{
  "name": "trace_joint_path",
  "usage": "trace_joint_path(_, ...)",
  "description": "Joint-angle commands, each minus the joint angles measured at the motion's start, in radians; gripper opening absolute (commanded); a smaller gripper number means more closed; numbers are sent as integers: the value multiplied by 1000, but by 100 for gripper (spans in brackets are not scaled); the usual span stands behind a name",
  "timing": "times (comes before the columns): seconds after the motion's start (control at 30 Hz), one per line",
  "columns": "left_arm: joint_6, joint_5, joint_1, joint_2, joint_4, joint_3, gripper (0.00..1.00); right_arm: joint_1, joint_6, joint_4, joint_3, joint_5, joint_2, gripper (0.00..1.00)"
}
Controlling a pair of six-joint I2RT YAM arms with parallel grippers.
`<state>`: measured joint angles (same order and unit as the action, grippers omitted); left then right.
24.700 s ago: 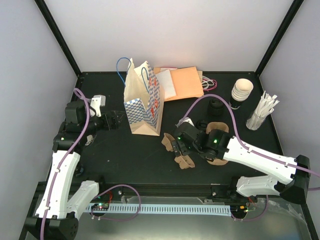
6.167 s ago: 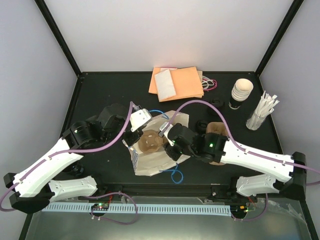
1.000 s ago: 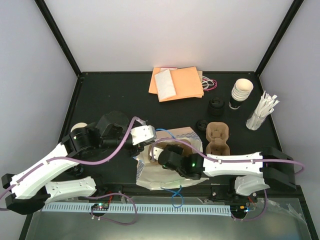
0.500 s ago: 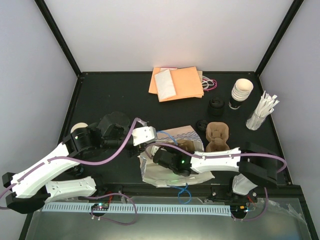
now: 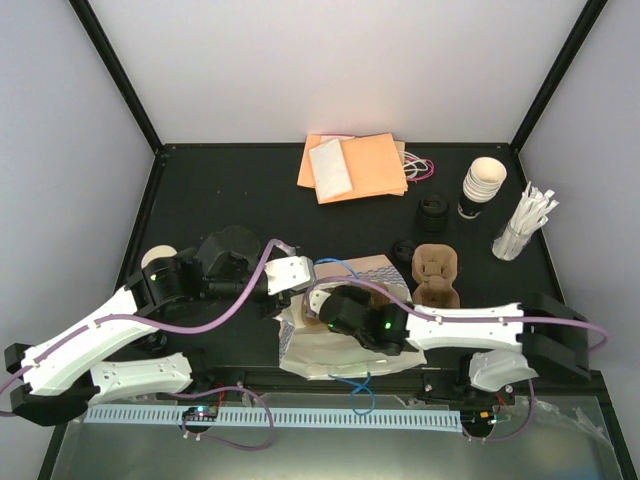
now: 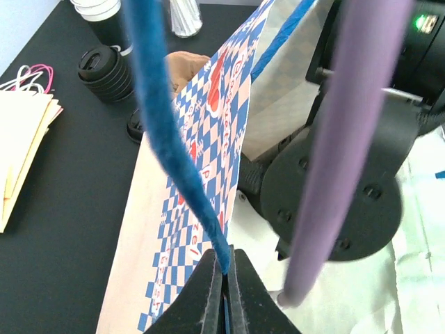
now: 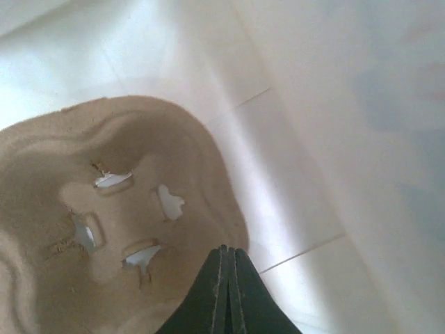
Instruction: Pack the takeout coffee
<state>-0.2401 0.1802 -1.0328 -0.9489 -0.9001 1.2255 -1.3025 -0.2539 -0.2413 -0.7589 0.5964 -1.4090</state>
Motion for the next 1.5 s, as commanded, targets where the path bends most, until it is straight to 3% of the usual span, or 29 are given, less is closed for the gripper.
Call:
trace_joint_path(0.0,4,29,-14,1,23,0,2,-15,-5,41,33,47,82,1)
trace_joint_path(0.33,5,16,-22,-1,18,2,1,-14,142,-227,-42,266,-51,1)
trace_joint_path(0.57,7,15,-29,-1,16,4,2,18,157,-216,-58,136,-121,1)
trace_joint_path(0.93,2,7,-35,-5,11,13,2,44,92,-148,-126,116,-212,1)
trace_joint_path(1.23,8,-43,-35,-4,11,11,2,36,5,-120,-108,43,-33,1)
trace_joint_path(1.47,71,-214,-28,-24,10,35,2,-2,-86,-154,-87,-86,185,1)
